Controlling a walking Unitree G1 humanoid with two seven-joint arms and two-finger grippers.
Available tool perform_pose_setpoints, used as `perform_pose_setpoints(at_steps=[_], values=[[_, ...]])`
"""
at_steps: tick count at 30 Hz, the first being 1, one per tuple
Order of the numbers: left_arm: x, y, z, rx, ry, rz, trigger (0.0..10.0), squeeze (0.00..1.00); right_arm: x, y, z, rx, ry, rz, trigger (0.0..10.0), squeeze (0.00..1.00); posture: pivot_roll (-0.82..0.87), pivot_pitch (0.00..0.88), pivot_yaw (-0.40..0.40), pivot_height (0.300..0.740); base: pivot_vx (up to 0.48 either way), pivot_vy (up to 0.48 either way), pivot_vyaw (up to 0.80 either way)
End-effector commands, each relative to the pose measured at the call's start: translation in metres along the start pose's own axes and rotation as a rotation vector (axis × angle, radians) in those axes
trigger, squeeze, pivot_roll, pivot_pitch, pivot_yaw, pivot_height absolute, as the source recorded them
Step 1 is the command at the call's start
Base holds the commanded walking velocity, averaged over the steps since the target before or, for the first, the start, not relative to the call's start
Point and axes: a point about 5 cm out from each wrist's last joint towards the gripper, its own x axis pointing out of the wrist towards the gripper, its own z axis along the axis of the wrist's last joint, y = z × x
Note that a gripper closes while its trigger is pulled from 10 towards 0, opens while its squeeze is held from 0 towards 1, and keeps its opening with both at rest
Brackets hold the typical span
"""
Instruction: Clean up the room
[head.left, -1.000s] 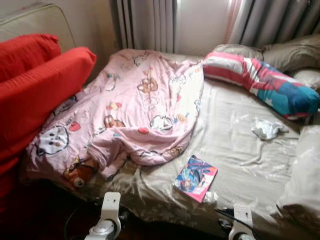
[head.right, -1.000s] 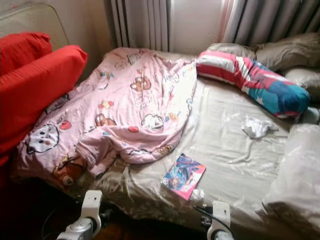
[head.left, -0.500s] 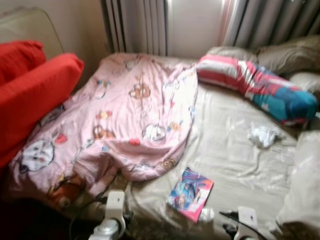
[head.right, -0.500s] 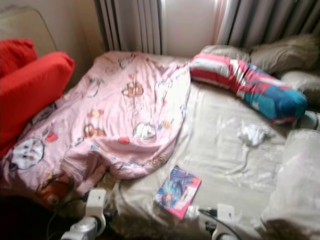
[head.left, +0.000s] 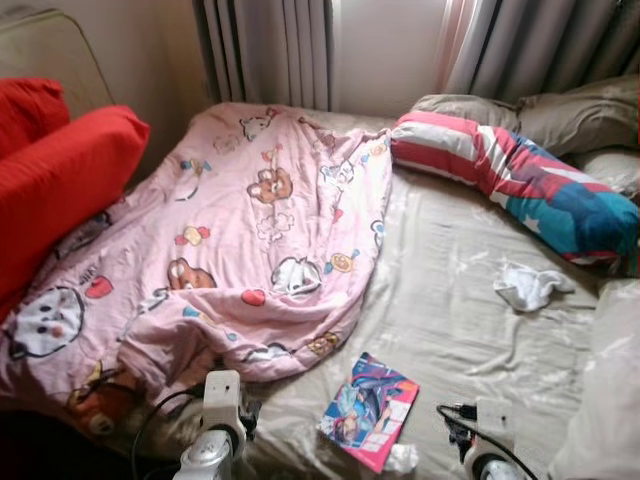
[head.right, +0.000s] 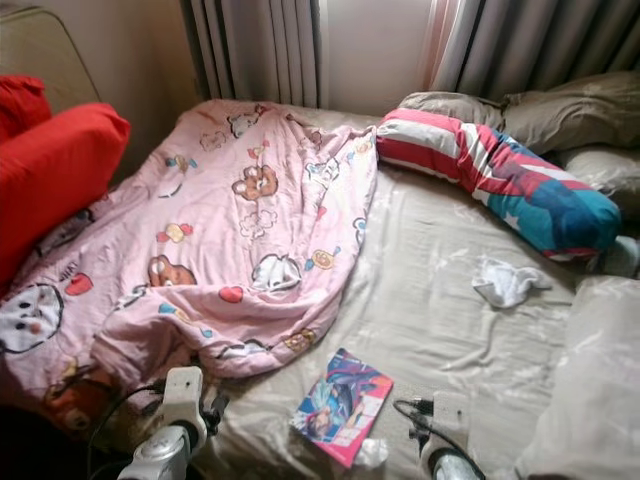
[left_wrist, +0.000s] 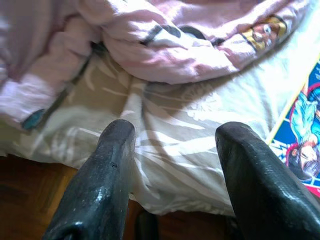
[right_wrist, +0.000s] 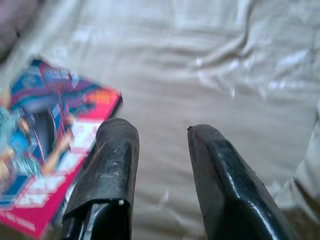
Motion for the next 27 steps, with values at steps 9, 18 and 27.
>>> perform_pose_setpoints(at_steps=[9,18,27], values=[[-0.003,0.004,0.001,-0.068,-0.078,0.007,10.0,0.0,-0.004,0.007,0.011,-0.045,-0.168,0.081,10.0,0.0,-0.09,0.017,0.0,0.74,0.0,0.0,0.0],[-0.003,-0.003,0.002,-0.087,-0.097,-0.012,10.0,0.0,-0.003,0.003,0.011,-0.069,-0.148,0.095,10.0,0.0,-0.08,0.0,-0.031,0.74,0.0,0.0,0.0],[-0.005,-0.003,0.003,-0.059,-0.129,0.002,10.0,0.0,-0.005,0.0,0.012,-0.038,-0.192,0.056,10.0,0.0,-0.1,0.0,-0.029,0.74,0.0,0.0,0.0]])
